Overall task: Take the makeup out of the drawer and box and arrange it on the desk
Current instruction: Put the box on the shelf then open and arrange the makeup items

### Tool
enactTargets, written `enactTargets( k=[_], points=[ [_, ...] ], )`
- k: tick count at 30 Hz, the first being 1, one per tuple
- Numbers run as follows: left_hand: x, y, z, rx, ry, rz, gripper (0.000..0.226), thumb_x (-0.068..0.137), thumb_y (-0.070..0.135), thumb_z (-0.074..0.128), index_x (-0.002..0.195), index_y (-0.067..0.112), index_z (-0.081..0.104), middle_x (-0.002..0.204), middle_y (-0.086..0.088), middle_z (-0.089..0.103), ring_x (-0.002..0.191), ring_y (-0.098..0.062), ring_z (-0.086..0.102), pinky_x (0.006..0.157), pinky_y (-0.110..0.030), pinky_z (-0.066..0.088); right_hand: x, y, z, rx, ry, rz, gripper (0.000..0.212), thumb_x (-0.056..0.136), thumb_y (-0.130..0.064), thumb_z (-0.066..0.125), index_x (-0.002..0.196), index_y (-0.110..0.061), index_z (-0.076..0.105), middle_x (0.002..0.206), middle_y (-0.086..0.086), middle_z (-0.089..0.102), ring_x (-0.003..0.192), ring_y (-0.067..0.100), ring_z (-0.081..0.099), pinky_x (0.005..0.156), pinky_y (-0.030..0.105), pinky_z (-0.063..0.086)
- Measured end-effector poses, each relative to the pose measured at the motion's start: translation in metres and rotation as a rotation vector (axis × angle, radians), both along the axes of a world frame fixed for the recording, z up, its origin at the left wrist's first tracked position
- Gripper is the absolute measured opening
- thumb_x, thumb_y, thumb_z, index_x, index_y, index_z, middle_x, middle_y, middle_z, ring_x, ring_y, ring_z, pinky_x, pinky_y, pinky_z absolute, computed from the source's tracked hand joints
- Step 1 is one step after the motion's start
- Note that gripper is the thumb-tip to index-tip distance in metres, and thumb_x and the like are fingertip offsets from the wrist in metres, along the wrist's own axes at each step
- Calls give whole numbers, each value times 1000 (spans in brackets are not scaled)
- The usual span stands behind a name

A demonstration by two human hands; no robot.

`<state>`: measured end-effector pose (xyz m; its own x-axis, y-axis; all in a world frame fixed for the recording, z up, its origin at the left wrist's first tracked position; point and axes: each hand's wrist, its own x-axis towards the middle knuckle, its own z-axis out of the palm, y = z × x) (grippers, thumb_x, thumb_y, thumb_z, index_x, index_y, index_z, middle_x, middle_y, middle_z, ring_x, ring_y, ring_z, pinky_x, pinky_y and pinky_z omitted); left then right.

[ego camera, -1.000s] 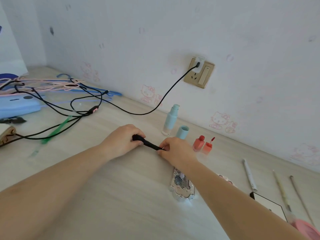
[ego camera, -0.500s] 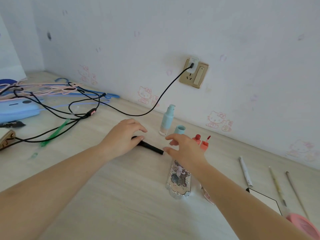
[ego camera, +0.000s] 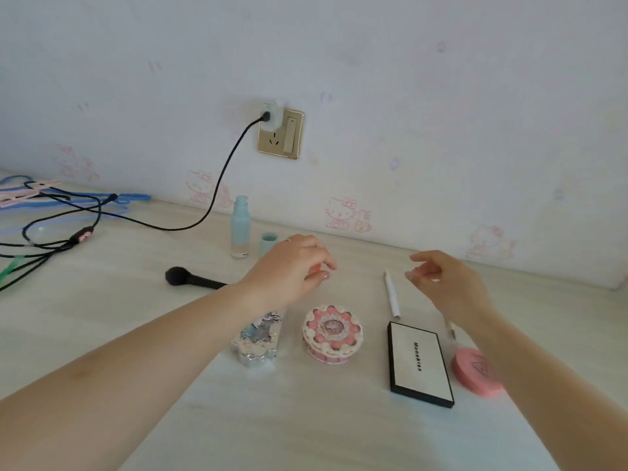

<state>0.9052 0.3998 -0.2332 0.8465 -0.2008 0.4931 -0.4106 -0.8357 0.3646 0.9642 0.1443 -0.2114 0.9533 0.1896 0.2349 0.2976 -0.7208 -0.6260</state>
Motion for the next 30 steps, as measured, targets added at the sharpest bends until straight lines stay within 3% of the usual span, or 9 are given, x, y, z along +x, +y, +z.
enactTargets(
  k=[3,6,9,12,19,23,27,30],
  points=[
    [19,-30,-3,22,72,-18,19,89,24,60,106,23,68,109,5,60,108,-15,51,94,-32,40,7,-22,-7,-55,51,-19,20,85,-31,65,104,-28,63,88,-12,64,90,10,60,70,23,40],
    [43,-57,-7,65,212,-24,27,89,26,60,115,26,63,120,4,55,117,-14,46,100,-34,37,13,-29,-15,-192,108,-11,24,86,-36,62,108,-26,64,96,-11,64,94,10,59,79,23,40],
    [68,-80,-16,234,316,-41,39,90,26,58,128,27,54,133,0,48,128,-20,39,105,-38,34,19,-24,-23,-330,169,18,34,87,-44,58,115,-26,62,107,-11,63,99,10,57,86,26,39],
    [88,-95,-24,475,274,-57,46,91,22,54,136,28,46,141,-2,41,135,-23,30,107,-38,32,25,-13,-30,-404,210,38,38,84,-47,58,114,-26,63,114,-10,64,108,13,57,97,31,42],
    [114,-101,-33,540,139,-126,26,92,32,53,116,24,62,139,1,47,141,-20,25,110,-34,26,39,-4,-42,-469,201,49,33,82,-48,57,106,-27,67,106,-5,67,102,17,60,88,33,48],
    [115,-95,-42,484,57,-143,21,90,35,55,104,21,61,122,1,58,133,-21,38,107,-32,30,42,-7,-44,-464,165,16,24,85,-39,57,103,-27,66,107,-3,66,101,18,60,85,32,49],
    [100,-98,-34,384,-5,-110,20,92,38,50,100,20,56,103,3,63,102,-20,55,92,-30,33,34,-17,-37,-353,117,24,18,88,-35,57,102,-27,62,102,-5,65,97,15,58,88,33,41],
    [80,-95,-14,250,-30,-113,22,91,42,52,101,22,56,97,8,63,86,-16,57,72,-28,39,21,-27,-24,-137,87,94,6,87,-29,60,93,-27,60,88,-8,66,78,8,57,71,19,42]
  ],
)
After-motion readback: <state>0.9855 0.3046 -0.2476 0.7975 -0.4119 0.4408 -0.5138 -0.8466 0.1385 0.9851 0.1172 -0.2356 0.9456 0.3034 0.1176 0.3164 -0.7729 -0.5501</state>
